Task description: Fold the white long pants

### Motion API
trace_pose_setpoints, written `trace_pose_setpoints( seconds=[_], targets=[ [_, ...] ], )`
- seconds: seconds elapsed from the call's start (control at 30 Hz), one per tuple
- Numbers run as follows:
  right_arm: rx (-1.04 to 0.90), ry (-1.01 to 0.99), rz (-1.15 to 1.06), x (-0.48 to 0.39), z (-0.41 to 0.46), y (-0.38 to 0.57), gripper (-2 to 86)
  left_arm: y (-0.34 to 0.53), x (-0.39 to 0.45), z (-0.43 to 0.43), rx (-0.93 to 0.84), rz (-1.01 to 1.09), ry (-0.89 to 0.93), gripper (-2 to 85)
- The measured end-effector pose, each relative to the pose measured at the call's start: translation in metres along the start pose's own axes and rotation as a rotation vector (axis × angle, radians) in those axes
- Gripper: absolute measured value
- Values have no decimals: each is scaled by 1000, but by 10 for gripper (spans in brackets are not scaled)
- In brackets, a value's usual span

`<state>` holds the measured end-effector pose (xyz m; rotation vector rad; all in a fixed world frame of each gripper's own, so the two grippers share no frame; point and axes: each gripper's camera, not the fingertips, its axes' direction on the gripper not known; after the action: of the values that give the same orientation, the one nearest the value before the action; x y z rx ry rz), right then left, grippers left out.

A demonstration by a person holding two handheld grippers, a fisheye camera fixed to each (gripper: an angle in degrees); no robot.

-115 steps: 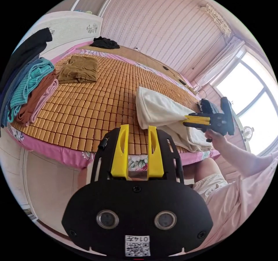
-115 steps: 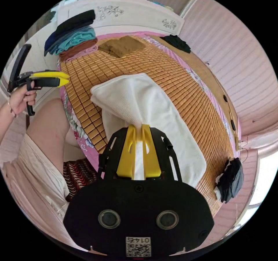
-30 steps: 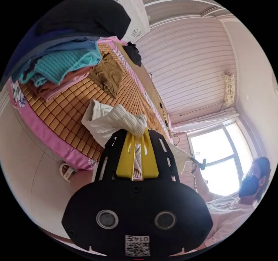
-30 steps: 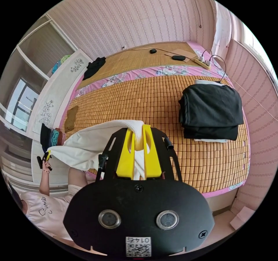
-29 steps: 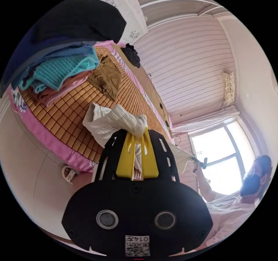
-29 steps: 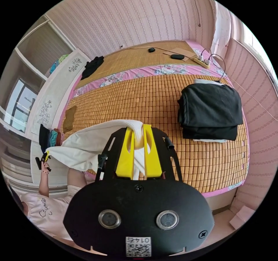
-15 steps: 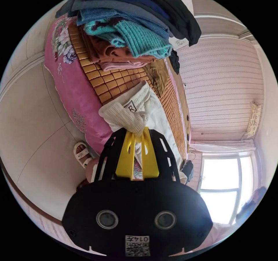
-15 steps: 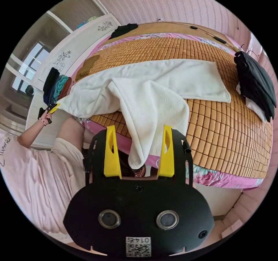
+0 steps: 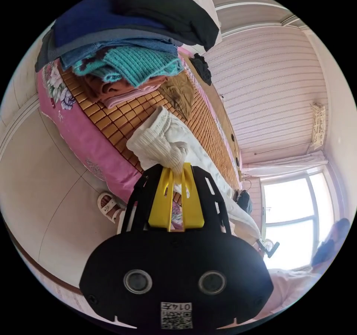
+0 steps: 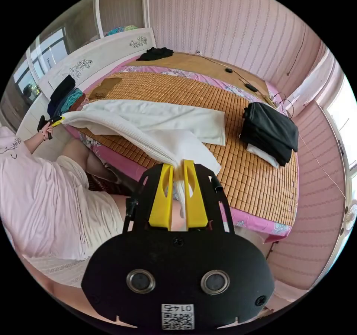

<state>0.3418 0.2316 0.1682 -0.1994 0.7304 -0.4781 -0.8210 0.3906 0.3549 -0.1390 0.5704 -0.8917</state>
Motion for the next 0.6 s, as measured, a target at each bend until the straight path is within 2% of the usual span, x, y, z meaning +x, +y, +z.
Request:
trace_pose_setpoints(
  seconds=[0.07,0.1,0.17,0.23,0.43,0.6],
  targets=[
    [-200,-53,170,16,51,46,95,17,-18,5,-27,-66,-25,12],
    [-233,-92,216,20,61,56,100,21,-23,6,-32,-86,-34,12],
    [-227,-274,380,35,82,82,99,33,-37,11,-57,-155,-70,14],
    [-164,-333,457,43,83,85,98,38,-36,14,-73,-162,-84,15],
    [-20,-117,523,67,69,32,101,32,-3,22,-83,-97,-133,21],
    [-22,-136,425,71,82,-44,91,34,16,31,-82,-112,-184,50]
  ],
)
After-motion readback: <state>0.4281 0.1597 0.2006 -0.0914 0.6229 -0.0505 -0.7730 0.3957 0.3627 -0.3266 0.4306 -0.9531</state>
